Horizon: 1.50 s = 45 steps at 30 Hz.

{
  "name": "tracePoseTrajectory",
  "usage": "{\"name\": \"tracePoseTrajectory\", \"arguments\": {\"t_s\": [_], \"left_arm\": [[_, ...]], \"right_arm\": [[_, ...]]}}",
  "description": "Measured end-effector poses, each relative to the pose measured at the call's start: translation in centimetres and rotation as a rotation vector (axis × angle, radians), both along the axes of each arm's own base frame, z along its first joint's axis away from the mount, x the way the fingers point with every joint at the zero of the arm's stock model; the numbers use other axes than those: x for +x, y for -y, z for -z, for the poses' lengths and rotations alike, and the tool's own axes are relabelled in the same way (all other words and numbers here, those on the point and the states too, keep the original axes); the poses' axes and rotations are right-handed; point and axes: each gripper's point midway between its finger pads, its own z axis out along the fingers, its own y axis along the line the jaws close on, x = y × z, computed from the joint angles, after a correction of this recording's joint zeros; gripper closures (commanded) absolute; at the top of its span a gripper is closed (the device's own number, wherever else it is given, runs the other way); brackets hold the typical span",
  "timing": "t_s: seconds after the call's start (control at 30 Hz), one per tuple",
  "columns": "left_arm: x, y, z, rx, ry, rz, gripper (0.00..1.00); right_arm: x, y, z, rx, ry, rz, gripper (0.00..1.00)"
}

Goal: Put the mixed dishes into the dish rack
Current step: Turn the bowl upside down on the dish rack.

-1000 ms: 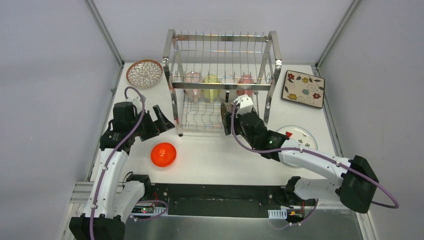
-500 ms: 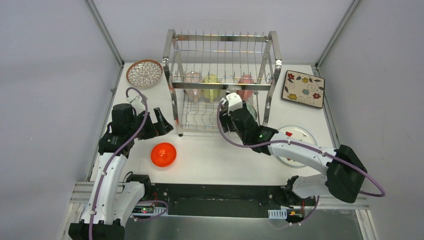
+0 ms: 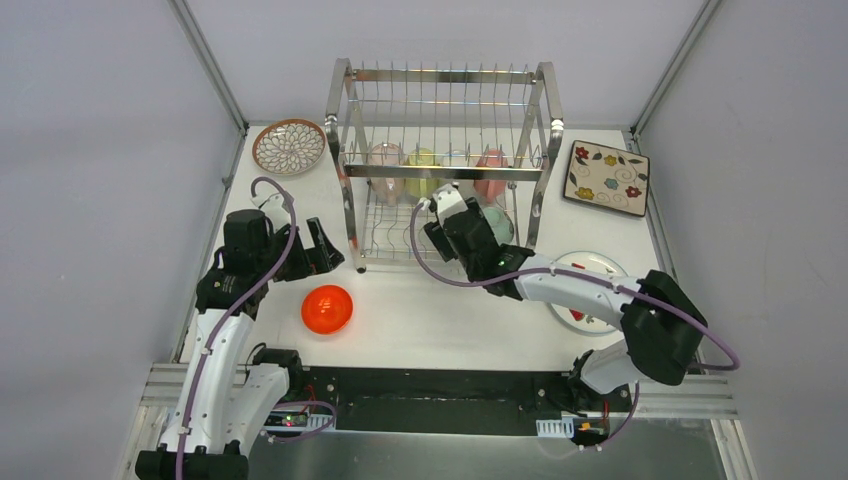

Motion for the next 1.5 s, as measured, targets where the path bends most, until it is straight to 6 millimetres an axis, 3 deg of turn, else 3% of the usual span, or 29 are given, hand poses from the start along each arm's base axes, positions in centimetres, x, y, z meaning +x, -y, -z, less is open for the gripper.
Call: {"name": "tracePoseTrajectory", "arguments": {"t_s": [0.4,0.57,0.73,1.07,1.33,1.5], "left_arm": [[-0.3,-0.6,0.3,0.021,-0.013,-0.029,0.01],[-0.2,-0.8,0.4,0.025,-0.017,-0.042,0.01],[-0.2,-0.9,0.5,0.030,-0.020,-0.051,0.01],[-0.2,-0.9,0.5,0.024,-0.023,-0.057,0.01],[-0.2,-0.9,0.5,0.021,-0.025,-0.059,0.01],[-0.2,-0.9,0.5,0.021,-0.024,-0.059,0.01]], "right_arm": [[1.4,0.3,2.5,-0.181,0.014,-0.003,0.66],[1.9,0.1,2.5,-0.210,0.026,0.000,0.45],[2.2,-0.5,2.5,-0.223,0.035,0.008,0.34],[1.8,-2.1,2.8,-0.244,0.043,-0.006,0.15],[0.9,-2.0,3.7,-0.264,0.004,-0.015,0.11],[0.7,-2.0,3.7,-0.268,-0.013,-0.014,0.03]]}}
